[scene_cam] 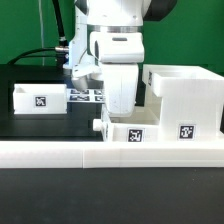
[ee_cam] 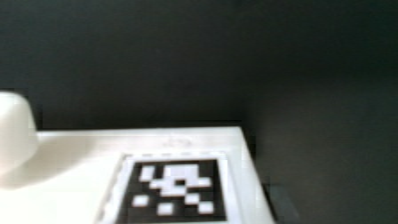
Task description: Assemble drawer
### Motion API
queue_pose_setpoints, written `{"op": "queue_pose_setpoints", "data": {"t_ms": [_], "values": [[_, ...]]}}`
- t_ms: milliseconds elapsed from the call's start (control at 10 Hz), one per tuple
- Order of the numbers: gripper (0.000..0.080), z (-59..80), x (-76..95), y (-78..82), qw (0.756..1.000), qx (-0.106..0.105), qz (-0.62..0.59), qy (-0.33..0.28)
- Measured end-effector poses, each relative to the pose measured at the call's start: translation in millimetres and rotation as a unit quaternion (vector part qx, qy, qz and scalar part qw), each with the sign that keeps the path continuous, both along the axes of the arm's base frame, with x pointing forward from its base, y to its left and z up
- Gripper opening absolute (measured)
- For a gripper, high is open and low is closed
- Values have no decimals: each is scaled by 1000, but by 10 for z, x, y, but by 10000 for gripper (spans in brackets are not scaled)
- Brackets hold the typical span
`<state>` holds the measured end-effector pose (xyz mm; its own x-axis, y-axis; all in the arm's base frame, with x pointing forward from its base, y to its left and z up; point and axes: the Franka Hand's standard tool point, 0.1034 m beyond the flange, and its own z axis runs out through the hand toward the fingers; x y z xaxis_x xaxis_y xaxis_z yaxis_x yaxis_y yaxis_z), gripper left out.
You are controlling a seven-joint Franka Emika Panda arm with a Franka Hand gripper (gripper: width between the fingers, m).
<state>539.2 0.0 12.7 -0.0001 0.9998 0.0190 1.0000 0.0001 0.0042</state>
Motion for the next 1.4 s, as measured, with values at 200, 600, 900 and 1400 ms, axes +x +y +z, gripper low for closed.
{"op": "queue_pose_setpoints", "data": {"t_ms": [200, 600, 900, 1400], "values": [[42, -11, 1, 33, 1000, 0, -7, 1], [42, -11, 88, 144, 1000, -10, 27, -5], [42, -19, 86, 133, 1000, -10, 27, -5], [453, 67, 115, 116, 1000, -9, -25, -12]]}}
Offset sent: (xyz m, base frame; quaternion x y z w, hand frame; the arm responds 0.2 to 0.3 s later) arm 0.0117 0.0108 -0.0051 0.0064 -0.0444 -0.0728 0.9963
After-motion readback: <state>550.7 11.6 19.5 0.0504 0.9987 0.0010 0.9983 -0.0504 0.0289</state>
